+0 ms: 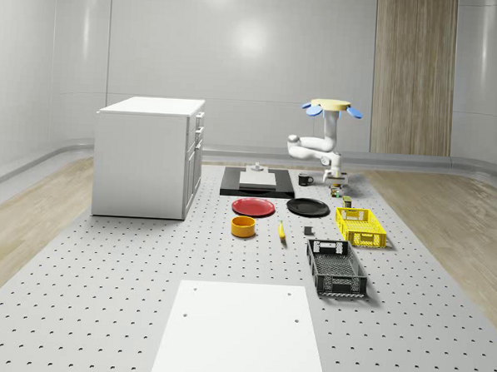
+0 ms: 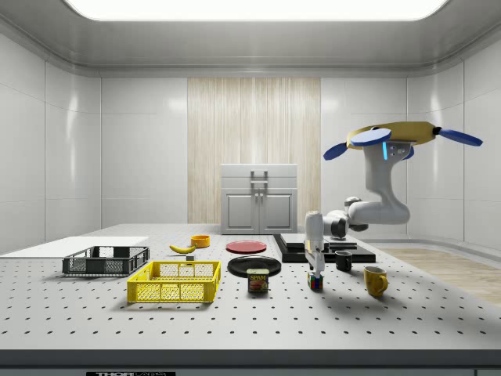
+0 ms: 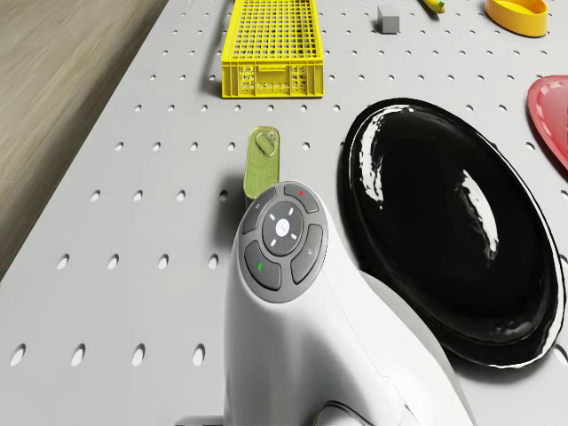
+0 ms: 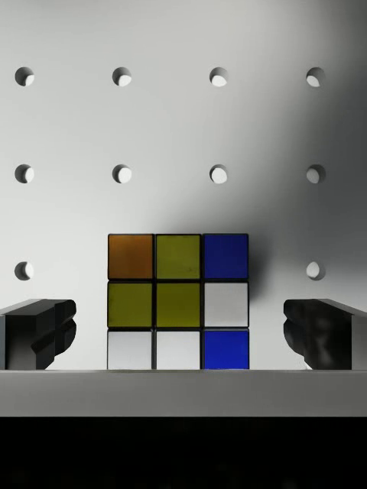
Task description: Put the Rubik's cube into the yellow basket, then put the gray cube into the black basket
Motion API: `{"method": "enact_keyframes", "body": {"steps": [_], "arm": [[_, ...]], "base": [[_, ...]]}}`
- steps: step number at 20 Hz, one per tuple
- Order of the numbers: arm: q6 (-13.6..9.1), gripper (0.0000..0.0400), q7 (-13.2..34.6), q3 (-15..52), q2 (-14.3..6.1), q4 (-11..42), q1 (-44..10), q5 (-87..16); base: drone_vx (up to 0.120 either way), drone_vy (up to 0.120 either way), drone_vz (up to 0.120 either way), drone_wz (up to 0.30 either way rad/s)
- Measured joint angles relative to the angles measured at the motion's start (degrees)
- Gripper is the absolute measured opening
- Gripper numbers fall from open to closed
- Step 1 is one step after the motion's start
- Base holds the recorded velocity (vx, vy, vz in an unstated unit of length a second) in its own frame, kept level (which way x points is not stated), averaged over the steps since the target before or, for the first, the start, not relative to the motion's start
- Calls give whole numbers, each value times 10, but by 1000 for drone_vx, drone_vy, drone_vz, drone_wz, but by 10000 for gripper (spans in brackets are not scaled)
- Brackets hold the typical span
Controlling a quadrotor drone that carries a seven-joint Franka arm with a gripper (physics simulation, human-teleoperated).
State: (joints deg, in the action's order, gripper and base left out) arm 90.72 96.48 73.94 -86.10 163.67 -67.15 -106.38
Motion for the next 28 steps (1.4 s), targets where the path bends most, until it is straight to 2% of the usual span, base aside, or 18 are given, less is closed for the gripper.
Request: {"method": "enact_keyframes", "body": {"steps": [10,18,20,22,28], "arm": [[21,400,-1,-47,-4,-13,-7,-43],[26,400,-4,-60,-4,-17,-7,-56],[26,341,-4,-61,-4,-18,-7,-57],[26,305,-4,-61,-3,-18,-6,-57],[24,287,-5,-62,-2,-18,-6,-60]], "base": [[0,0,0,0],[0,0,0,0],[0,0,0,0],[0,0,0,0],[0,0,0,0]]}}
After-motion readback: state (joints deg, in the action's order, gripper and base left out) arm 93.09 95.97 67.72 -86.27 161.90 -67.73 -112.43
